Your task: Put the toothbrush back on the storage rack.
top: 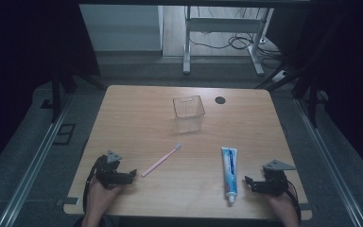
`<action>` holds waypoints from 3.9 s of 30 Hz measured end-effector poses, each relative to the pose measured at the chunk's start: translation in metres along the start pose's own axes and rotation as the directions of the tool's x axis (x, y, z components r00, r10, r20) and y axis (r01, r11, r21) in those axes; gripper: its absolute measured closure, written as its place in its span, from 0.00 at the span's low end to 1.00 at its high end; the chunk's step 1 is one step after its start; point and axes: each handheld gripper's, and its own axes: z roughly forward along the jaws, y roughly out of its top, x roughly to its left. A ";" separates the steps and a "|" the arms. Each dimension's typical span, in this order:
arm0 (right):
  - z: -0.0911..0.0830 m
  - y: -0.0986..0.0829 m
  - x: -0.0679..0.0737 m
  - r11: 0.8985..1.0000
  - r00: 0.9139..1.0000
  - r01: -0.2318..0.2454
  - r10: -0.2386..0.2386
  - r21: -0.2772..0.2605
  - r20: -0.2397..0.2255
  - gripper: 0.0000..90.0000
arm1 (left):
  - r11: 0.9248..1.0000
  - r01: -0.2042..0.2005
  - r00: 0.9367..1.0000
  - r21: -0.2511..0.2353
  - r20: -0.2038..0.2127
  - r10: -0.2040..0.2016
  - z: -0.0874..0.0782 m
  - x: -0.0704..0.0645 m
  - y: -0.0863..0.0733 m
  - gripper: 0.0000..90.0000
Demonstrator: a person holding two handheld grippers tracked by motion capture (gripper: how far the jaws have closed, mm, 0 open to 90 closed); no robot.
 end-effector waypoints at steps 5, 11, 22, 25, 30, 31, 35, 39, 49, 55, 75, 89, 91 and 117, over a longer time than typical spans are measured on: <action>0.000 0.000 0.000 1.000 1.000 0.005 -0.005 0.000 -0.004 0.11 | 1.000 0.000 1.000 0.000 0.000 0.000 0.000 0.000 0.000 0.00; 0.000 0.000 0.000 1.000 1.000 0.007 -0.007 0.000 -0.006 0.11 | 1.000 -0.001 1.000 0.000 0.000 0.001 0.000 0.000 0.000 0.00; 0.000 0.000 0.000 1.000 1.000 0.008 -0.008 0.000 -0.007 0.11 | 1.000 -0.014 1.000 -0.011 0.009 0.014 -0.002 0.001 -0.001 0.05; 0.000 0.000 0.000 1.000 1.000 0.008 -0.008 0.000 -0.007 0.11 | 1.000 -0.017 1.000 -0.012 0.011 0.017 -0.002 0.000 0.000 0.09; 0.000 0.000 0.000 1.000 1.000 0.009 -0.009 -0.001 -0.008 0.11 | 0.999 -0.032 0.999 -0.005 0.028 0.032 -0.004 -0.001 0.003 0.15; 0.000 0.000 0.000 1.000 1.000 0.009 -0.009 -0.001 -0.008 0.11 | 0.999 -0.034 0.999 -0.003 0.031 0.034 -0.004 -0.001 0.003 0.15; 0.000 0.000 0.000 1.000 1.000 0.010 -0.010 -0.001 -0.008 0.11 | 0.999 -0.037 0.999 -0.002 0.038 0.037 -0.005 -0.002 0.004 0.20; 0.000 0.000 0.001 1.000 1.000 0.011 -0.011 -0.001 -0.008 0.11 | 0.999 -0.038 0.998 -0.015 0.048 0.039 -0.008 -0.003 0.006 0.24; 0.000 0.000 0.001 1.000 1.000 0.012 -0.012 -0.001 -0.008 0.11 | 0.998 -0.050 0.992 -0.040 0.112 0.054 -0.016 -0.007 0.016 0.44; 0.000 0.000 0.001 1.000 1.000 0.012 -0.012 -0.002 -0.008 0.11 | 0.996 -0.083 0.984 -0.023 0.154 0.086 -0.015 -0.011 0.024 0.50; 0.000 0.000 0.001 1.000 1.000 0.010 -0.010 0.000 -0.008 0.11 | 0.973 -0.200 0.957 0.119 0.236 0.168 -0.003 -0.022 0.065 0.66; 0.000 0.000 0.001 1.000 1.000 0.011 -0.011 -0.001 -0.008 0.11 | 0.928 -0.289 0.934 0.236 0.282 0.219 0.016 -0.047 0.096 0.68; 0.000 0.000 0.001 1.000 1.000 0.010 -0.010 -0.001 -0.008 0.11 | 0.920 -0.299 0.931 0.254 0.287 0.224 0.020 -0.051 0.101 0.68; -0.001 -0.001 0.001 1.000 1.000 0.010 -0.010 0.000 -0.008 0.11 | 0.806 -0.380 0.916 0.453 0.304 0.261 0.062 -0.079 0.135 0.76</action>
